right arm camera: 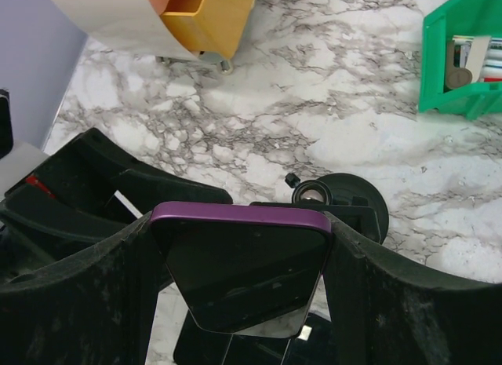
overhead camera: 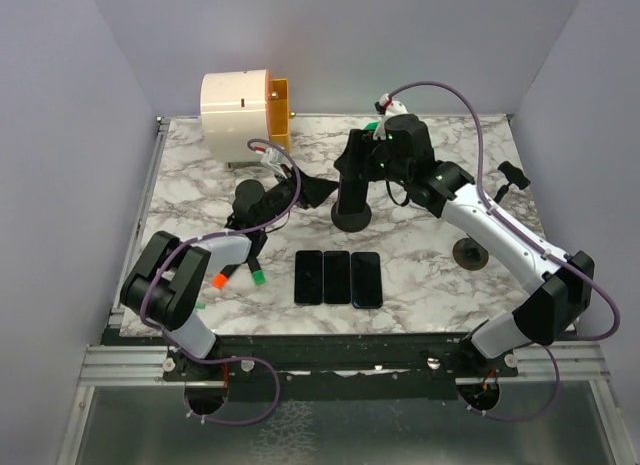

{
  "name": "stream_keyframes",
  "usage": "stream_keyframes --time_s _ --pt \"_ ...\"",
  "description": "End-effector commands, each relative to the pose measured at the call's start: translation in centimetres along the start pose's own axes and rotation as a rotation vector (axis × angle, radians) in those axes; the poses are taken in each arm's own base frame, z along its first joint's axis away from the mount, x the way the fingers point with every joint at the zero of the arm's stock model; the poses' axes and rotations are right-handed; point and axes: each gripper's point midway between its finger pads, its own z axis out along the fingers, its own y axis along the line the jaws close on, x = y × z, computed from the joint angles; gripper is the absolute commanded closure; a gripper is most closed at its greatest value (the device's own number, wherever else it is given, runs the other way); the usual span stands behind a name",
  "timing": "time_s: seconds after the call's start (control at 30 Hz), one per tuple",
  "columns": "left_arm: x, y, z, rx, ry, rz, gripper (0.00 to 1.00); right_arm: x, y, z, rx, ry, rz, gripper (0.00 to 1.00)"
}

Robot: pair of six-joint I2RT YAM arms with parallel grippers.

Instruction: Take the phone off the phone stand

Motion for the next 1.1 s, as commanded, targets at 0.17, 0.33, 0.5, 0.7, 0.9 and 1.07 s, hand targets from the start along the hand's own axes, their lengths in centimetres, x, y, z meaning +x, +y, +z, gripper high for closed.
stream_keyframes --time_s 0.17,0.33,0.5,0.7,0.9,1.07 --pt "-3.4 1.0 -2.1 -0.174 -0.127 0.037 0.34 -5.0 4.6 -5.4 -0.233 -0.142 -0.003 1.0" --pt "-6.3 0.6 -3.8 -0.225 -0.176 0.077 0.19 -6.6 5.0 -9.0 -0.269 -0.219 -0.038 1.0" --pt "-9.1 0.1 -5.5 -0.284 -0.235 0.126 0.01 -7.5 4.3 -12.3 -0.251 -0.284 -0.066 1.0" --pt "-11.1 2.5 -7.3 -0.525 -0.337 -0.011 0.01 -7.8 2.9 -14.3 -0.185 -0.306 -0.07 1.0" --pt "-11.4 1.4 -7.5 -0.554 -0.328 -0.067 0.01 -8.4 0.8 -14.4 -0.061 -0.318 -0.047 1.0" --pt "-10.2 -4.1 -6.4 -0.282 -0.174 0.125 0.01 -8.3 0.4 -13.9 -0.032 -0.3 -0.029 1.0"
